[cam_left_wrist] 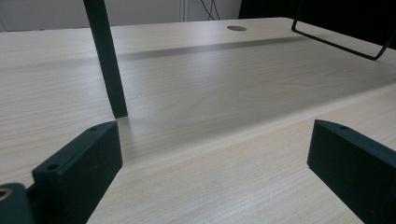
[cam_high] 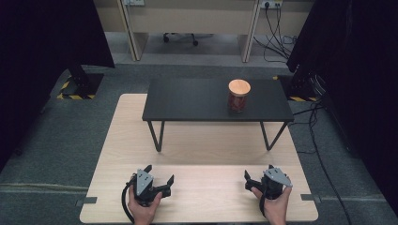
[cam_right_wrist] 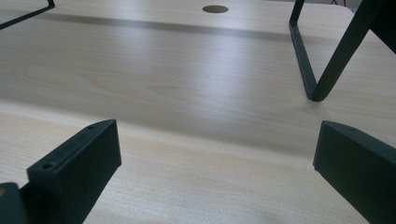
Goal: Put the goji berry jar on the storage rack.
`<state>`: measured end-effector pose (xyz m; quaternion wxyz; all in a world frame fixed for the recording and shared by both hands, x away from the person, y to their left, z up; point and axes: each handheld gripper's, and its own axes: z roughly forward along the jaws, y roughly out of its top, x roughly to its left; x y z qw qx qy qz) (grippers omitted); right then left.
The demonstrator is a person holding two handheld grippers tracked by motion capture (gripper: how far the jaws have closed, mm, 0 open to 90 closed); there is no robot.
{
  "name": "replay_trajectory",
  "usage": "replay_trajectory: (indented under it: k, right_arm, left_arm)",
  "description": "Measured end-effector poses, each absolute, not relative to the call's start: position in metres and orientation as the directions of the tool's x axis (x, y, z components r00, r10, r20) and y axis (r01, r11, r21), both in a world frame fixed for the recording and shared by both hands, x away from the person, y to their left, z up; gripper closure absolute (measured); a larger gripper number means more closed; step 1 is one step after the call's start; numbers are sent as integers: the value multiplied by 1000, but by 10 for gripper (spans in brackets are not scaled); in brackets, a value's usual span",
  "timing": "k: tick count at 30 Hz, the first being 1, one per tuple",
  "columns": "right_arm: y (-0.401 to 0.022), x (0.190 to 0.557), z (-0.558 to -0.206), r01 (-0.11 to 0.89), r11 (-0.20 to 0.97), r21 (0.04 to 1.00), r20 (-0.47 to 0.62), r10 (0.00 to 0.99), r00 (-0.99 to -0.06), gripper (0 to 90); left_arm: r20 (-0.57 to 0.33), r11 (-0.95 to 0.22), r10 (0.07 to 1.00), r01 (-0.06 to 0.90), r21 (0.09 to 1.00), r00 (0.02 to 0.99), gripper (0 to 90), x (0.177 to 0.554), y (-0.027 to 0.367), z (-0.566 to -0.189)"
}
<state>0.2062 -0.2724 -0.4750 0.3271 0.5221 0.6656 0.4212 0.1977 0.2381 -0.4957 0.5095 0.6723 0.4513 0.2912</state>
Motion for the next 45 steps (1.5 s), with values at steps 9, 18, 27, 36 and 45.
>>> replay_trajectory:
  k: [9,18,27,36,45]
  right_arm:
    - [-276,204,-477,408,87,909,17,969,-246,11]
    - [-283,207,-477,418,54,907,59,966,-252,11]
    - [-284,207,-477,422,45,905,69,965,-251,11]
    - [-285,207,-477,422,44,905,70,965,-252,11]
    - [-284,207,-477,422,46,905,69,965,-252,11]
  left_arm:
    - [-70,-71,905,312,947,419,25,198,238,-496]
    - [-67,-71,909,311,948,411,24,197,236,-496]
    - [-70,-68,909,312,948,411,22,197,237,-496]
    - [-70,-69,908,313,947,413,21,197,237,-496]
    - [-69,-70,908,313,947,413,21,197,237,-496]
